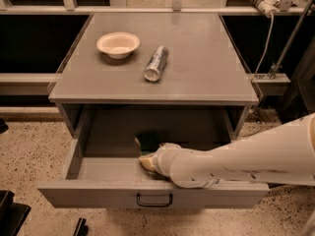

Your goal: Pick sponge from top drawer and place on counter

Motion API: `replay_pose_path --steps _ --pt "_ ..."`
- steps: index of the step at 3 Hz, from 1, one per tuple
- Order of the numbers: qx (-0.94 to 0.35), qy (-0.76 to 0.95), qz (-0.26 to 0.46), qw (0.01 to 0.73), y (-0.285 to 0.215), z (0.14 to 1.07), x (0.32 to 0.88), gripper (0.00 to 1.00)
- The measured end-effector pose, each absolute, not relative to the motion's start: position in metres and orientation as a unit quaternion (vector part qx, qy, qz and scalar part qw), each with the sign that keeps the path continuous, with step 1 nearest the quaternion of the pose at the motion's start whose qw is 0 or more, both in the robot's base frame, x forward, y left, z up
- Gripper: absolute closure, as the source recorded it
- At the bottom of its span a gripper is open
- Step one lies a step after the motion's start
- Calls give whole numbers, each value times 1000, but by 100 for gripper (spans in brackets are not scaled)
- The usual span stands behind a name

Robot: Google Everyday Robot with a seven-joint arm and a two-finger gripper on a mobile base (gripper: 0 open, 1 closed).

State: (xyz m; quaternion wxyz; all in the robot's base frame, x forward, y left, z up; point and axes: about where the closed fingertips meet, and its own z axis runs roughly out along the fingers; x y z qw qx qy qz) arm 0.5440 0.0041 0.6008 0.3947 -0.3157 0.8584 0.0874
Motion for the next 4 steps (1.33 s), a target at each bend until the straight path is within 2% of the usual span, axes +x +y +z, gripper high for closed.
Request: replay_pose_path --steps 2,3,4 --pt "-338 852 98 389 6 614 540 100" --pt "-393 806 90 433 8 702 552 100" --pt "-444 763 38 469 -19 796 562 100"
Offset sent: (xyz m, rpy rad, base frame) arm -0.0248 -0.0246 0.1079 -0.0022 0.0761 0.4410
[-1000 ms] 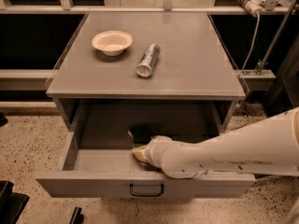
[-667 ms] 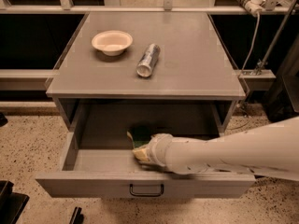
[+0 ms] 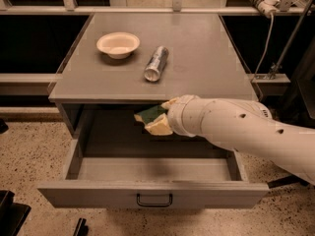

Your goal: Pick sponge from top drawer and place on counter

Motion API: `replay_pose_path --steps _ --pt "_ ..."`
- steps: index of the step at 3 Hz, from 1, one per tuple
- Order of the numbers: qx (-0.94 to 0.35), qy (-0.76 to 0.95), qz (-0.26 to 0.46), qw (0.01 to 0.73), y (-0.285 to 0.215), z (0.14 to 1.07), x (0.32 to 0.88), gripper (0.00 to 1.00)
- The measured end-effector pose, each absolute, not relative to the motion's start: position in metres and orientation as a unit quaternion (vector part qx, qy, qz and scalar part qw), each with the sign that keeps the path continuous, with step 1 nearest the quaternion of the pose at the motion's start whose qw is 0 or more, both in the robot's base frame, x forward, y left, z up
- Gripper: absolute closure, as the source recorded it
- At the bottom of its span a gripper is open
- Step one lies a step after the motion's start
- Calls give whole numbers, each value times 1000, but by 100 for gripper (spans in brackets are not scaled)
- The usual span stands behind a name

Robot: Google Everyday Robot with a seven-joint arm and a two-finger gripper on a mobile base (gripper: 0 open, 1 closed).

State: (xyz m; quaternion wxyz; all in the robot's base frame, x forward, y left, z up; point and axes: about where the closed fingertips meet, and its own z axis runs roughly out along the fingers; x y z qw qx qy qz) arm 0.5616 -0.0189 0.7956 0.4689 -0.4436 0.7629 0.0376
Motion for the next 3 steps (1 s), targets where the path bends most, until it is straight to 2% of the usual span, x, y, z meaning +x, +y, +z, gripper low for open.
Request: replay_pose_path --steps 2,3 --pt "-428 769 28 475 -33 805 551 100" --pt "-399 784 -13 475 -83 838 524 100"
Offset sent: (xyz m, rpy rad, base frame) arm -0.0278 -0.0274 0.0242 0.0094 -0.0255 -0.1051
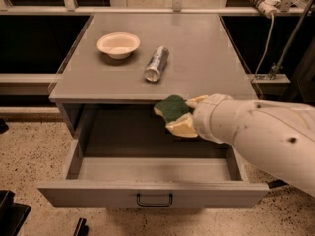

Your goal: Pick sponge from top drawer and place on counter

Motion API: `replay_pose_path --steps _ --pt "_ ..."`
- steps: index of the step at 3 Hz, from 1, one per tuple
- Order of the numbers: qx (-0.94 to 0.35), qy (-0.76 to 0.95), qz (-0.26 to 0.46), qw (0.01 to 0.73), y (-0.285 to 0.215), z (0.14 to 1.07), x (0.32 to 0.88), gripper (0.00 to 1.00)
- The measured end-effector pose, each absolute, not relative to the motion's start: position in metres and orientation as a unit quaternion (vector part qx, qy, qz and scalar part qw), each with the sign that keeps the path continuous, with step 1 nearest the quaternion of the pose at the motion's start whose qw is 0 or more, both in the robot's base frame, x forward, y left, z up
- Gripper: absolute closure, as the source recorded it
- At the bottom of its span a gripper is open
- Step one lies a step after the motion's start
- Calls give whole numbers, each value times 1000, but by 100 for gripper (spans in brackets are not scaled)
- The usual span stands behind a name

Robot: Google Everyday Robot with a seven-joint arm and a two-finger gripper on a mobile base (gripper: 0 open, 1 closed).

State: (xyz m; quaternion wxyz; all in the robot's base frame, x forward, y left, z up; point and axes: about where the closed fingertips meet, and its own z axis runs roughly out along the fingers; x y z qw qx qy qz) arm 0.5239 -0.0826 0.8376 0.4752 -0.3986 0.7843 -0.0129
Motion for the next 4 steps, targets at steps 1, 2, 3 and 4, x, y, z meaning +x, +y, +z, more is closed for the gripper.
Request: replay_pose_path --steps 1,2,3,4 --pt "-366 805 -52 463 -125 882 517 100" --pt "-361 818 -62 444 -131 886 519 100" --pt "-361 819 -62 442 -131 884 518 100" --pt "-362 815 -73 448 -140 891 545 100"
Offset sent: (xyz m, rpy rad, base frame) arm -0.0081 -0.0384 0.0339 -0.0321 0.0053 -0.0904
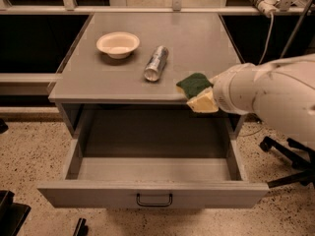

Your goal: Pick sponge from top drawer and place on counter

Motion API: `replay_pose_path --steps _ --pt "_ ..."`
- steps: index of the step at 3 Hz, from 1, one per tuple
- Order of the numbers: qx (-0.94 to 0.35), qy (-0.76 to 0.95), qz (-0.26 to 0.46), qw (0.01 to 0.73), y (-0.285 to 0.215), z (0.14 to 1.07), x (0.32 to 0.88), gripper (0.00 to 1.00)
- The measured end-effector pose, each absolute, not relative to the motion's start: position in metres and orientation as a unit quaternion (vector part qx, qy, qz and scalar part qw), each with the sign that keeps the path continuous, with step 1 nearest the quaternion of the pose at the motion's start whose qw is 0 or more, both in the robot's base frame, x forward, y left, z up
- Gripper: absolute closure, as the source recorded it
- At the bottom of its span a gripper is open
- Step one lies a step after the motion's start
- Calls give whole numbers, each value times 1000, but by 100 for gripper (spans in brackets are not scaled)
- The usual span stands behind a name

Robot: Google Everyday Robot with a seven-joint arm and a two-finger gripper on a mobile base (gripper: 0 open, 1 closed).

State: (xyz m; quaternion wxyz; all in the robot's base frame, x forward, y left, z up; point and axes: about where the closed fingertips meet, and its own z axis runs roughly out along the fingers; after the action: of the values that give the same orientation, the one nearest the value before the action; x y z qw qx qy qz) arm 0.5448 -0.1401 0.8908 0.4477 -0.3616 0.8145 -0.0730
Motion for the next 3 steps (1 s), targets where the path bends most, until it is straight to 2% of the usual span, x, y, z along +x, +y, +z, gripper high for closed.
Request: replay_pose_path --steps 3 --pt "-381 803 -102 448 -141 902 666 100"
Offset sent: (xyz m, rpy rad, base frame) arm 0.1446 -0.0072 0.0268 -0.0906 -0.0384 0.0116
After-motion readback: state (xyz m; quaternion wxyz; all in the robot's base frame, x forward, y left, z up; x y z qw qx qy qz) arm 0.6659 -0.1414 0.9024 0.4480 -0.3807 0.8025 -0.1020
